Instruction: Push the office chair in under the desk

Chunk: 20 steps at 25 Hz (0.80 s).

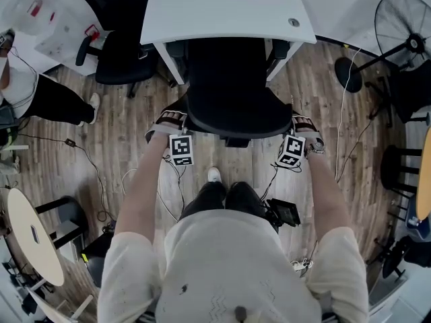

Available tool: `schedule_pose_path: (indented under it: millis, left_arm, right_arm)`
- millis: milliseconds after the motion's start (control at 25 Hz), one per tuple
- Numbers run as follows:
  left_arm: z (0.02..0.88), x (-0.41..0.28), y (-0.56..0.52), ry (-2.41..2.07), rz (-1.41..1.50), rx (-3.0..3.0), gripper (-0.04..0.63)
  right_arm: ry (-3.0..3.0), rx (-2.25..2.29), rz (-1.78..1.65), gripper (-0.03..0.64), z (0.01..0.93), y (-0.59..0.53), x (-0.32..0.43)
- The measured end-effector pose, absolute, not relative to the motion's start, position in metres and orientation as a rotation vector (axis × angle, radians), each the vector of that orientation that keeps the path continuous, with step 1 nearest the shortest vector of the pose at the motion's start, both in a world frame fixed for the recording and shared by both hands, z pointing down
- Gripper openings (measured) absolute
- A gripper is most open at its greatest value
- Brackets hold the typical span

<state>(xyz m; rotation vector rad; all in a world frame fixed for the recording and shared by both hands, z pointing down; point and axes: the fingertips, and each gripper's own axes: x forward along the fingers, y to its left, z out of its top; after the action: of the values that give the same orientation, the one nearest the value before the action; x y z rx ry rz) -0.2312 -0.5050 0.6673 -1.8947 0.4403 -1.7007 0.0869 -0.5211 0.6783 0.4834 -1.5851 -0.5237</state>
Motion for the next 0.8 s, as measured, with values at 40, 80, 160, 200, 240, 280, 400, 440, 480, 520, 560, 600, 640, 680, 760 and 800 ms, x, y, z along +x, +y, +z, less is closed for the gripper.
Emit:
schedule_pose_path:
  millis: [40,80,160,200,240,280,400,440,480,520,560,600,640,680,760,800]
  left_arm:
    - [0.668,-0.232,-0.508,0.442,-1.698,-1.893,0.071]
    - [0.668,-0.233,-0.511,0.443,-1.697,-1.89,0.071]
    - [0.668,-0.234,-0.516,0.442,-1.699,-1.889,0.071]
    - [0.669,-0.234,-0.518,0.44,-1.699,-1.89,0.071]
    - [0.669,-0.234,-0.52,0.439,-1.699,-1.89,0.071]
    - [0.669,-0.234,-0.521,0.438,-1.698,-1.891,0.071]
    - [0.669,-0.234,-0.528,0.439,-1.694,-1.889,0.071]
    - [0.669,-0.235,-0.531,0.44,-1.693,-1.887,0.069]
    - [0.669,-0.236,-0.534,0.44,-1.692,-1.886,0.069]
    - [0.669,-0.236,-0.536,0.441,-1.691,-1.885,0.069]
    - [0.67,-0.236,-0.538,0.443,-1.691,-1.885,0.069]
    - [0.67,-0.236,-0.54,0.445,-1.692,-1.883,0.069]
    - [0.67,-0.235,-0.543,0.449,-1.693,-1.881,0.069]
    - [0.67,-0.234,-0.546,0.452,-1.694,-1.879,0.067]
    - [0.67,-0.234,-0.551,0.454,-1.695,-1.878,0.067]
    - [0.67,-0.233,-0.553,0.453,-1.694,-1.879,0.067]
  right_arm:
    - [-1.585,0.485,-0.524,0.128,0.679,-0.525,0.086]
    - [-1.585,0.486,-0.524,0.129,0.679,-0.528,0.085]
    - [-1.585,0.485,-0.521,0.129,0.679,-0.532,0.084]
    - [-1.585,0.485,-0.52,0.129,0.679,-0.534,0.084]
    - [-1.585,0.484,-0.519,0.129,0.68,-0.535,0.084]
    - [-1.586,0.484,-0.518,0.13,0.68,-0.536,0.084]
    - [-1.591,0.487,-0.516,0.13,0.681,-0.543,0.083]
    - [-1.591,0.489,-0.516,0.13,0.681,-0.546,0.083]
    - [-1.591,0.491,-0.516,0.13,0.681,-0.549,0.082]
    - [-1.591,0.494,-0.517,0.13,0.681,-0.55,0.082]
    - [-1.591,0.496,-0.518,0.13,0.681,-0.552,0.081]
    - [-1.591,0.497,-0.52,0.13,0.681,-0.555,0.082]
    - [-1.592,0.496,-0.522,0.13,0.681,-0.558,0.083]
    - [-1.593,0.493,-0.524,0.13,0.681,-0.562,0.083]
    - [-1.593,0.488,-0.524,0.13,0.681,-0.567,0.084]
    - [-1.591,0.486,-0.524,0.13,0.681,-0.569,0.085]
